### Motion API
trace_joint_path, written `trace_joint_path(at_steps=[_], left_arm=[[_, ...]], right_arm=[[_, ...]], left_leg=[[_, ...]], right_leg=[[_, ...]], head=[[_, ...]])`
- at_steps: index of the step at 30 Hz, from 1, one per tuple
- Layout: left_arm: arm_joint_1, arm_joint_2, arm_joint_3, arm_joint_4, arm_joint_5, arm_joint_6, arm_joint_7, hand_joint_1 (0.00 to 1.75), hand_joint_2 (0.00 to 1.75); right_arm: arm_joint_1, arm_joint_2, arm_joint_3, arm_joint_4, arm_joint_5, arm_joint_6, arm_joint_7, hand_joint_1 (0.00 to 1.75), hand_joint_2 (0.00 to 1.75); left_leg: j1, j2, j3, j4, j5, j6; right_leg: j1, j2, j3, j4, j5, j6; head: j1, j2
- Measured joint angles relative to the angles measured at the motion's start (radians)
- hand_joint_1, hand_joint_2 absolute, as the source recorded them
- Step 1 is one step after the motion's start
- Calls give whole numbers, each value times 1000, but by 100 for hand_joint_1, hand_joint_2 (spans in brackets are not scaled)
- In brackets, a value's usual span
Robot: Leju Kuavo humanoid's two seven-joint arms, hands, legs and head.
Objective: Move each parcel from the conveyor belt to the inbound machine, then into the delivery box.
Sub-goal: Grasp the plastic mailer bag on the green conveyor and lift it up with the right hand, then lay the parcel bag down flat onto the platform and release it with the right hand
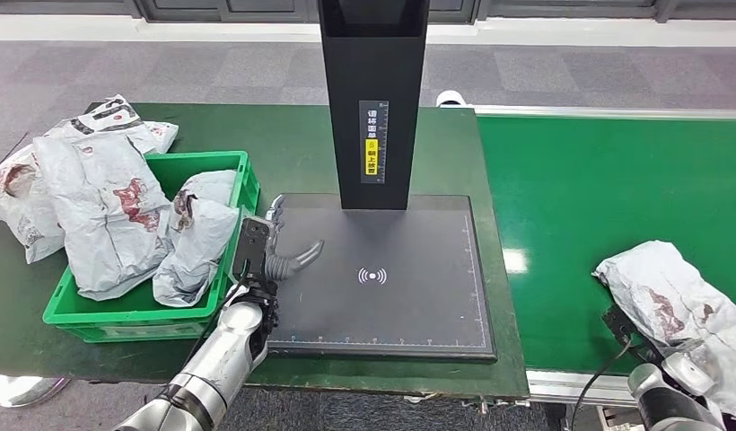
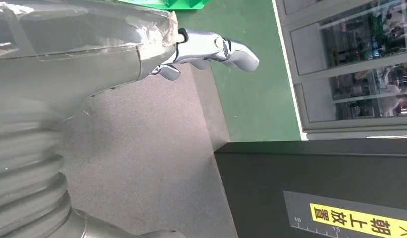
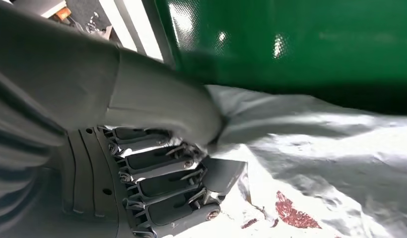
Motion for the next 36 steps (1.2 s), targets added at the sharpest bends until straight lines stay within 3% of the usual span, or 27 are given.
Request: trace_joint_path(at_steps=[9,11,14,16,19,24,29,34,36], left_arm=[[2,1,9,-6,-1,4,18,0,175],[11,2,18,-18,-5,18,26,0,175],[32,3,38,-56,-18,39,39,0,175],[43,2,47,-79,-30,42,46,0,175],[54,1,60,-101,-40,43,48,0,175],[69,2,73,-126,-60,69,37,0,175],[78,-1,73,-150,-72,81,22,0,175],[87,-4,73,-172,-73,93,17,0,175],[88,-4,73,-179,-72,89,18,0,175]], right_arm=[[9,14,-13,0,-10,-132,-95,175,175],[7,35,-13,-6,-29,-245,-203,175,175],[-4,102,-9,-59,-121,-448,-468,175,175],[-6,153,15,-125,-202,-500,-561,175,175],[5,199,81,-215,-296,-510,-570,175,175],[81,247,237,-431,-484,-516,-680,175,175],[186,285,486,-718,-563,-459,-662,175,175],[229,299,715,-868,-612,-292,-592,174,175],[229,299,779,-879,-628,-235,-563,138,175]], left_leg=[[2,0,-1,-1,0,-1],[2,1,-5,-1,0,-1],[1,7,-8,-1,-1,-1],[1,8,-3,-1,1,-2],[1,1,-4,-1,4,-2],[1,-2,-6,-1,4,-2],[1,0,-7,-1,3,-2],[1,0,-7,-2,4,-3],[1,0,-7,-2,4,-3]], right_leg=[[1,0,-1,1,-1,-1],[1,1,-1,2,-1,-1],[0,7,-4,2,0,-2],[0,7,-6,3,0,-3],[1,0,-6,3,1,-3],[1,-2,-7,4,0,-3],[1,0,-9,3,0,-3],[1,1,-9,3,0,-3],[1,0,-9,3,0,-3]], head=[[0,0],[0,0],[0,0],[0,0],[0,0],[0,0],[0,0],[0,0],[0,0]])
